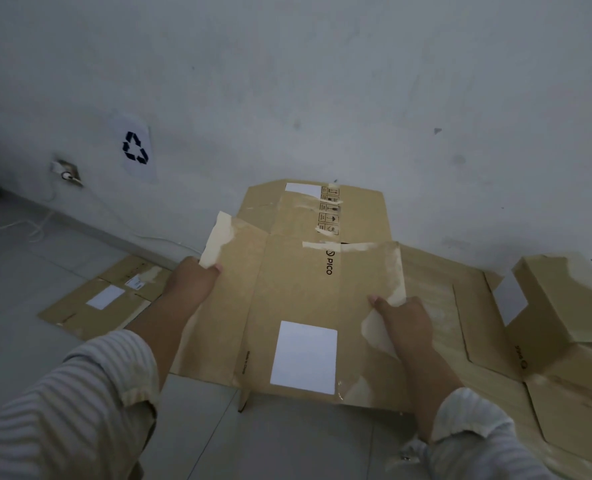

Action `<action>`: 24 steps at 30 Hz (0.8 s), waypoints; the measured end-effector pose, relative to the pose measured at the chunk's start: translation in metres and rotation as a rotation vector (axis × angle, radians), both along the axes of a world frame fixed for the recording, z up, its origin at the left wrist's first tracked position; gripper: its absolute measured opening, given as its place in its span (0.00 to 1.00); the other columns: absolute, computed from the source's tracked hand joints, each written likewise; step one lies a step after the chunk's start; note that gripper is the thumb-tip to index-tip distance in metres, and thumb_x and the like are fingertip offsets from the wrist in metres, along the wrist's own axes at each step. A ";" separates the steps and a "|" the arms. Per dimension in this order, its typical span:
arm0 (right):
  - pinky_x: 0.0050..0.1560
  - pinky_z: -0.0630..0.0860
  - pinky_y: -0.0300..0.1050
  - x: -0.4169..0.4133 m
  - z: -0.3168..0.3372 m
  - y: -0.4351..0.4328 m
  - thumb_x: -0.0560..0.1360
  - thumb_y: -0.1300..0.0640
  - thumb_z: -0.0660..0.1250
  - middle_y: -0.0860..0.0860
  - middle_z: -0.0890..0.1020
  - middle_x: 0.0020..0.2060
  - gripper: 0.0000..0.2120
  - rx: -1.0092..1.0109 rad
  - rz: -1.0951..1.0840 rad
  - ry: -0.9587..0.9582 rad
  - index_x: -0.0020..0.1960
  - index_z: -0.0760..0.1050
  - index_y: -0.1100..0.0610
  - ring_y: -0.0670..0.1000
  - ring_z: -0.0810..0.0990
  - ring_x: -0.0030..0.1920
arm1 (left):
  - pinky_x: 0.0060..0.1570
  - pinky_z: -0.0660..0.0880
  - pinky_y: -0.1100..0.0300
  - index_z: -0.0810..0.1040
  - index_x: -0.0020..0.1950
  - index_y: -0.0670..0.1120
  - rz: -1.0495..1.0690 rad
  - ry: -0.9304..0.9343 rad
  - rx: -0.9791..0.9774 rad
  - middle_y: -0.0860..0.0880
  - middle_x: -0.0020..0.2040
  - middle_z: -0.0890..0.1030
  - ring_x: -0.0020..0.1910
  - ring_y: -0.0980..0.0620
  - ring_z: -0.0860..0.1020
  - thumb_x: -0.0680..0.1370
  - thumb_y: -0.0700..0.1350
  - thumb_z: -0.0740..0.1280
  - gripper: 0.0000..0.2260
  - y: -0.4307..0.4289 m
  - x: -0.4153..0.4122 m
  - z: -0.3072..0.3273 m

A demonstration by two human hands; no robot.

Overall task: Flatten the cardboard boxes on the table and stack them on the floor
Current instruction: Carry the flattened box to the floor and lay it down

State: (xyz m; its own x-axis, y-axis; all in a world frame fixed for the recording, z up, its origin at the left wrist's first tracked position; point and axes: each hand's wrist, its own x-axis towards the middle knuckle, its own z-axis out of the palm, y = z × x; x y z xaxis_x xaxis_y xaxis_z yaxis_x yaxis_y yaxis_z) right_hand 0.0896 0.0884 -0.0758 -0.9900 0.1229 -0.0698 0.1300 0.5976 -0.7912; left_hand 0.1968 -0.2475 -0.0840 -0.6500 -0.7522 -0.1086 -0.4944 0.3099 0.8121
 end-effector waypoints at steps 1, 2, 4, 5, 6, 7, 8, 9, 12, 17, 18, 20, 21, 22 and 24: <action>0.53 0.77 0.56 0.005 0.001 -0.011 0.67 0.38 0.72 0.58 0.80 0.53 0.33 0.001 0.004 0.008 0.60 0.71 0.62 0.61 0.80 0.52 | 0.47 0.75 0.51 0.75 0.61 0.40 0.004 0.008 0.014 0.41 0.53 0.80 0.48 0.41 0.78 0.75 0.54 0.65 0.21 -0.012 0.007 0.001; 0.52 0.77 0.54 0.009 0.002 -0.023 0.67 0.39 0.72 0.58 0.80 0.52 0.33 -0.002 0.009 0.012 0.60 0.71 0.62 0.61 0.80 0.52 | 0.48 0.76 0.51 0.76 0.60 0.40 0.006 0.022 0.033 0.41 0.52 0.80 0.48 0.41 0.79 0.75 0.53 0.64 0.21 -0.024 0.013 0.002; 0.48 0.74 0.50 0.021 0.003 -0.051 0.69 0.40 0.72 0.58 0.79 0.51 0.32 -0.019 0.018 0.017 0.61 0.70 0.63 0.61 0.79 0.52 | 0.43 0.75 0.53 0.76 0.58 0.40 0.008 0.047 0.058 0.43 0.47 0.80 0.43 0.43 0.78 0.73 0.49 0.63 0.18 -0.051 0.027 0.004; 0.47 0.72 0.49 0.028 0.003 -0.067 0.69 0.41 0.72 0.58 0.79 0.51 0.31 -0.034 0.022 0.015 0.61 0.70 0.63 0.60 0.79 0.51 | 0.38 0.72 0.56 0.77 0.55 0.40 0.015 0.051 0.058 0.44 0.43 0.79 0.39 0.45 0.77 0.73 0.47 0.62 0.15 -0.066 0.034 0.006; 0.46 0.71 0.48 0.034 0.002 -0.085 0.69 0.42 0.72 0.58 0.79 0.51 0.31 -0.045 0.024 0.017 0.60 0.70 0.64 0.59 0.78 0.49 | 0.34 0.68 0.57 0.77 0.53 0.39 0.016 0.058 0.051 0.45 0.40 0.78 0.36 0.46 0.75 0.73 0.44 0.62 0.12 -0.082 0.041 0.008; 0.46 0.71 0.48 0.042 0.000 -0.103 0.69 0.42 0.72 0.59 0.79 0.52 0.30 -0.053 0.022 0.016 0.60 0.70 0.64 0.58 0.77 0.47 | 0.32 0.66 0.58 0.77 0.51 0.39 0.012 0.062 0.043 0.45 0.38 0.77 0.35 0.46 0.75 0.73 0.43 0.62 0.11 -0.100 0.049 0.010; 0.47 0.72 0.49 0.049 -0.001 -0.123 0.69 0.42 0.72 0.59 0.80 0.52 0.30 -0.057 0.019 0.016 0.59 0.71 0.63 0.58 0.77 0.47 | 0.32 0.66 0.58 0.78 0.50 0.39 0.008 0.062 0.035 0.44 0.38 0.77 0.36 0.45 0.75 0.73 0.43 0.62 0.11 -0.120 0.058 0.013; 0.48 0.73 0.49 0.057 -0.002 -0.144 0.69 0.41 0.72 0.59 0.80 0.53 0.31 -0.066 0.020 0.016 0.59 0.71 0.63 0.59 0.78 0.48 | 0.33 0.66 0.58 0.78 0.50 0.39 0.006 0.062 0.025 0.43 0.39 0.78 0.37 0.43 0.76 0.73 0.42 0.62 0.10 -0.140 0.066 0.016; 0.50 0.75 0.52 0.079 -0.007 -0.206 0.68 0.40 0.72 0.59 0.79 0.52 0.32 -0.096 0.015 0.004 0.60 0.71 0.62 0.62 0.79 0.52 | 0.32 0.64 0.58 0.76 0.47 0.40 -0.004 0.056 -0.028 0.42 0.40 0.77 0.39 0.43 0.75 0.73 0.40 0.62 0.06 -0.199 0.089 0.023; 0.47 0.77 0.51 0.106 -0.020 -0.303 0.63 0.34 0.71 0.58 0.82 0.49 0.35 -0.127 0.031 -0.033 0.56 0.75 0.61 0.60 0.81 0.47 | 0.34 0.66 0.58 0.76 0.53 0.39 0.007 0.019 -0.101 0.41 0.46 0.78 0.41 0.43 0.76 0.74 0.41 0.62 0.10 -0.296 0.116 0.024; 0.45 0.76 0.49 0.108 -0.023 -0.319 0.63 0.34 0.71 0.58 0.82 0.49 0.35 -0.130 0.035 -0.044 0.56 0.76 0.61 0.60 0.81 0.47 | 0.33 0.66 0.58 0.76 0.53 0.39 0.008 0.011 -0.105 0.41 0.46 0.78 0.41 0.43 0.76 0.75 0.41 0.62 0.10 -0.313 0.118 0.022; 0.43 0.73 0.47 0.109 -0.026 -0.351 0.65 0.37 0.72 0.59 0.82 0.50 0.33 -0.132 0.034 -0.051 0.57 0.75 0.62 0.60 0.81 0.48 | 0.31 0.64 0.59 0.76 0.53 0.40 0.009 -0.002 -0.110 0.42 0.44 0.77 0.38 0.44 0.74 0.75 0.41 0.61 0.10 -0.344 0.120 0.018; 0.44 0.72 0.46 0.109 -0.028 -0.366 0.66 0.38 0.72 0.59 0.82 0.51 0.32 -0.138 0.034 -0.051 0.58 0.75 0.62 0.60 0.81 0.48 | 0.31 0.64 0.59 0.75 0.52 0.41 0.008 -0.005 -0.110 0.43 0.44 0.77 0.36 0.46 0.74 0.75 0.41 0.61 0.09 -0.358 0.119 0.015; 0.44 0.72 0.46 0.106 -0.030 -0.381 0.67 0.39 0.72 0.58 0.81 0.52 0.32 -0.141 0.035 -0.054 0.59 0.75 0.62 0.60 0.81 0.50 | 0.31 0.65 0.59 0.75 0.51 0.41 0.007 -0.004 -0.105 0.43 0.44 0.76 0.35 0.47 0.73 0.76 0.41 0.61 0.07 -0.373 0.117 0.011; 0.45 0.73 0.48 0.098 -0.037 -0.411 0.67 0.39 0.72 0.58 0.81 0.53 0.32 -0.123 0.037 -0.048 0.60 0.73 0.63 0.60 0.80 0.51 | 0.34 0.66 0.58 0.74 0.51 0.42 0.017 -0.003 -0.095 0.43 0.45 0.76 0.37 0.46 0.73 0.76 0.41 0.61 0.06 -0.402 0.109 0.000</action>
State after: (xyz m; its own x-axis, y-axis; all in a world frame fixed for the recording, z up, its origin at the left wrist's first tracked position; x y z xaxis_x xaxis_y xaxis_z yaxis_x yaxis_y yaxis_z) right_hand 0.1875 -0.3230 -0.1124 -0.9888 0.0737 -0.1295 0.1490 0.5012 -0.8524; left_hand 0.3060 -0.6498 -0.0835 -0.6370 -0.7699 -0.0379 -0.5025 0.3774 0.7778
